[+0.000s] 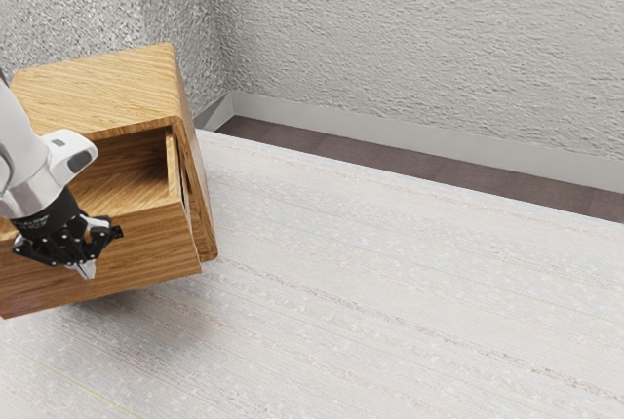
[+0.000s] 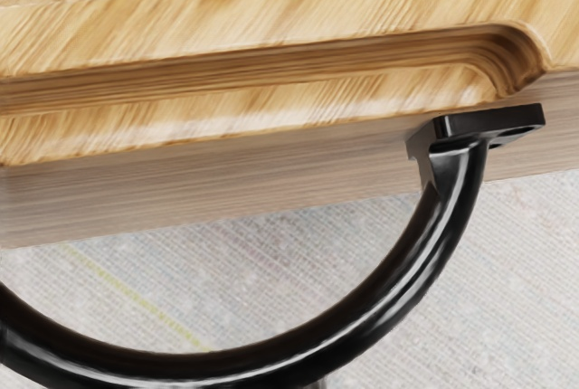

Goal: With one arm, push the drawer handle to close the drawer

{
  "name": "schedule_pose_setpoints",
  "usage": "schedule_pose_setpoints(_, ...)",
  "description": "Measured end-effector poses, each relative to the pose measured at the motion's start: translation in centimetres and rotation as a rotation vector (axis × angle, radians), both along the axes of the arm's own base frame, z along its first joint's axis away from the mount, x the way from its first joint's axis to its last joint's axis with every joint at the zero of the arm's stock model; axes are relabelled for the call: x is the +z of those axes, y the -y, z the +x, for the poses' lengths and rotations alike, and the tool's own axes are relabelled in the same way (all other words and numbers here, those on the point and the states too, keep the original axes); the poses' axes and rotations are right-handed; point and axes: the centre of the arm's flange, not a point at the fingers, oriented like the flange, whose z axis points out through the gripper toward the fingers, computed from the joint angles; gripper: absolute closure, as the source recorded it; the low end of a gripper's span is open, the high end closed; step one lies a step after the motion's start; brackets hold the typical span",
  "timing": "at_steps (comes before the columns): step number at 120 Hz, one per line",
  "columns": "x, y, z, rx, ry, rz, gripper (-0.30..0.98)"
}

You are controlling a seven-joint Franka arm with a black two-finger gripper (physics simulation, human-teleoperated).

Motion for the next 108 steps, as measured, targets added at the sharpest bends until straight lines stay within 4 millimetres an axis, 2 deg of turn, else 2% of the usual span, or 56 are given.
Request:
schedule_pose_setpoints(39,0.3,-0.8,1.3,-0.002,0.010,0.038,0.78)
schedule_pose_setpoints(108,0.5,-4.9,4.8,0.008,0.016,0.065,0.79)
